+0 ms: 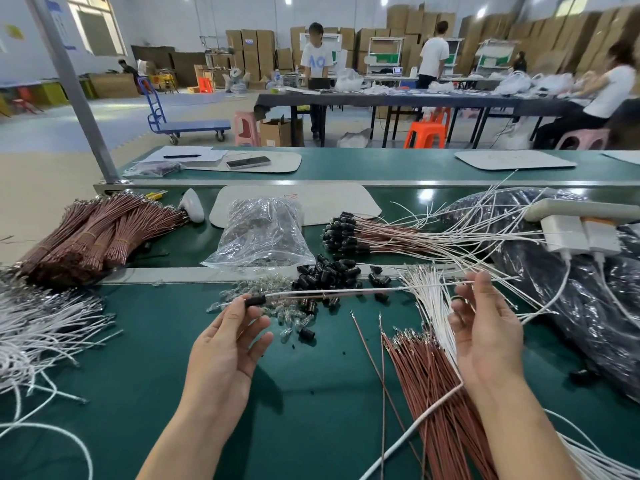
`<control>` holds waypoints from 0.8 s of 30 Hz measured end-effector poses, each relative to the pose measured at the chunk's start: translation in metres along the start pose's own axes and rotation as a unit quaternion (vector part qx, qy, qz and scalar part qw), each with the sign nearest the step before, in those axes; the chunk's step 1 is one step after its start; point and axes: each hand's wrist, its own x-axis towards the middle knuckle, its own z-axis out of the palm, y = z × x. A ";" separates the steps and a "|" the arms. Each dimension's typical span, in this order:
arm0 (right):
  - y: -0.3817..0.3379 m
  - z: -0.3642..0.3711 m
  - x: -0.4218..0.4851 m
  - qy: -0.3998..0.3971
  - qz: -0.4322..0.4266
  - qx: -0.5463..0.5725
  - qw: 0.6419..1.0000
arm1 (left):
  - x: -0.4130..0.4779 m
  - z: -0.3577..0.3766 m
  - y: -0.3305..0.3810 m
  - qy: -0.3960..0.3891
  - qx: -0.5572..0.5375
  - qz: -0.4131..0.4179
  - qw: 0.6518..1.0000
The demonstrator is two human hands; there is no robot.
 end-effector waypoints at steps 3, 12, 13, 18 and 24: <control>0.005 0.003 -0.004 -0.046 0.074 0.039 0.995 | 0.002 0.000 0.003 0.011 -0.082 -0.024 0.996; 0.041 0.045 -0.051 -0.295 0.177 -0.155 0.926 | -0.012 0.015 -0.019 -0.099 0.041 -0.049 0.993; 0.045 0.047 -0.054 -0.304 0.182 -0.153 0.923 | -0.014 0.016 -0.025 -0.116 0.081 -0.037 0.989; 0.055 0.048 -0.057 -0.294 0.140 -0.170 0.930 | -0.020 0.018 -0.040 -0.142 0.188 0.020 0.972; 0.054 0.045 -0.050 -0.242 0.158 -0.133 0.948 | -0.017 0.017 -0.034 -0.101 0.160 0.025 0.982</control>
